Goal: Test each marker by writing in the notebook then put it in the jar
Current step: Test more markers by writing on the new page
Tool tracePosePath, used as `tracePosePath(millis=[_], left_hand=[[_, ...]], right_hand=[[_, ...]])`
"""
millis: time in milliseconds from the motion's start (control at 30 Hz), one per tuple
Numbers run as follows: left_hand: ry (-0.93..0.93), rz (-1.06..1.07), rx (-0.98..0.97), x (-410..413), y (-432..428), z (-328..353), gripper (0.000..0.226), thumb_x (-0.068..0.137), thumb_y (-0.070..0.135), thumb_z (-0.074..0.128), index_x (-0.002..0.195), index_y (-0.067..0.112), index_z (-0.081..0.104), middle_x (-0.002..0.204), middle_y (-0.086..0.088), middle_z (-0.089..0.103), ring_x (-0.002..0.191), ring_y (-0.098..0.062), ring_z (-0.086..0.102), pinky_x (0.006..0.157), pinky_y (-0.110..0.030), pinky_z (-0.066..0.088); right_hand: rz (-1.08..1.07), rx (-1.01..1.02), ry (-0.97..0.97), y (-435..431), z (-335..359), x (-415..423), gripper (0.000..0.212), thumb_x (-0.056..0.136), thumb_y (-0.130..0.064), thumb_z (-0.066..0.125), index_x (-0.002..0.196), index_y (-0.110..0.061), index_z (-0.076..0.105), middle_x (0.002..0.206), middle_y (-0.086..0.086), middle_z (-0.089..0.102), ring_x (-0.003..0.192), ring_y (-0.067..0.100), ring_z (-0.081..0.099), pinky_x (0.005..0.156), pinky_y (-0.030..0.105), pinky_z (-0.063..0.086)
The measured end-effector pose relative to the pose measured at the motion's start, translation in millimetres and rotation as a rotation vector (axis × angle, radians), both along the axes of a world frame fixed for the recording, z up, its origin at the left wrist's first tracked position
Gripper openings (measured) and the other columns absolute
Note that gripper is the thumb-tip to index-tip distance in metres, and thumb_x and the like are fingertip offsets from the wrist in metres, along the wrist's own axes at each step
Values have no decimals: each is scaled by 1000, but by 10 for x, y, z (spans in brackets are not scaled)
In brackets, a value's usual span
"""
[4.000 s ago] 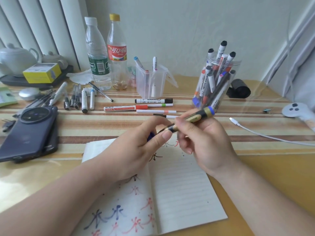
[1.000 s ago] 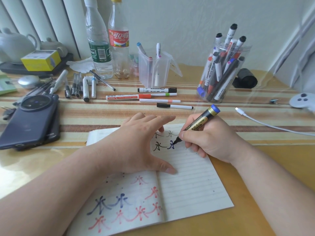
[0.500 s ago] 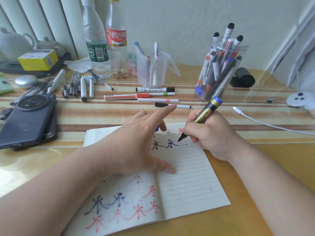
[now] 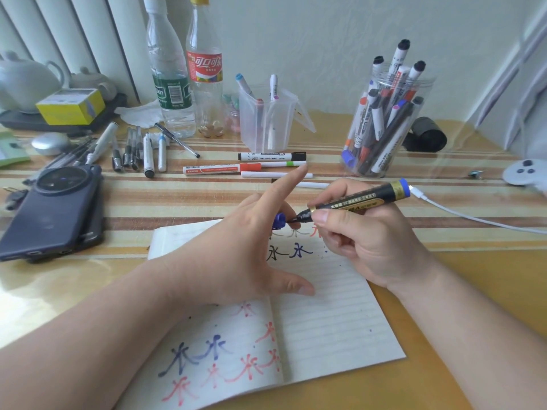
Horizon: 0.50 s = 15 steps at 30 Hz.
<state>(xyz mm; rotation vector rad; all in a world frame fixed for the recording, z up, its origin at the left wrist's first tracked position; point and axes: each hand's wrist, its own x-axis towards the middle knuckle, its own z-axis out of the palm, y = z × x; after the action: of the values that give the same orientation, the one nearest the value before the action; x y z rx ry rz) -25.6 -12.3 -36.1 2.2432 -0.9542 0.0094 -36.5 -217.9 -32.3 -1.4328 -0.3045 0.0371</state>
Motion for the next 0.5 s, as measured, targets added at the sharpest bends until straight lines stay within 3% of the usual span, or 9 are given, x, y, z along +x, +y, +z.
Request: tracePosePath(millis=[167,233,300,433,500], left_hand=[[-20,-36,-37,-29,-39,-8,125,69,54,84,158,37,-1,126,20,47,120,7,42,98,-5,33],[-19,-45,-94,-32,-62,-15,108,82,35,80,159,28,5,139,15,46,126,3,45,99,-9,36],[3,-15,-186,-22,-73,-14,83,91,17,67,156,25,17,134,11,47,114,-3,53,90,-12,40],[28,54,-365,19,-60,-25,45,94,17,54,134,27,36,111,7,53,93,-22,61,77,-39,53],[72,45,-431,33,-72,-32,39,93,18,57,126,29,40,103,6,56,89,-26,61,75,-50,53]], right_hand=[[38,-118,-28,9,-8,-23,13,83,-5,65,97,-3,65,53,2,51,42,10,43,43,18,31],[51,-134,-22,22,-14,-31,14,86,2,67,99,-5,67,58,-4,59,45,8,49,42,16,35],[72,-89,18,25,-20,-33,19,86,7,67,102,-3,69,64,-2,64,49,9,52,42,16,36],[136,52,128,-7,11,8,40,80,-26,64,113,-6,74,100,34,58,67,18,50,40,22,23],[148,174,187,-21,35,29,50,81,-37,58,114,-1,72,94,27,57,64,19,42,40,21,16]])
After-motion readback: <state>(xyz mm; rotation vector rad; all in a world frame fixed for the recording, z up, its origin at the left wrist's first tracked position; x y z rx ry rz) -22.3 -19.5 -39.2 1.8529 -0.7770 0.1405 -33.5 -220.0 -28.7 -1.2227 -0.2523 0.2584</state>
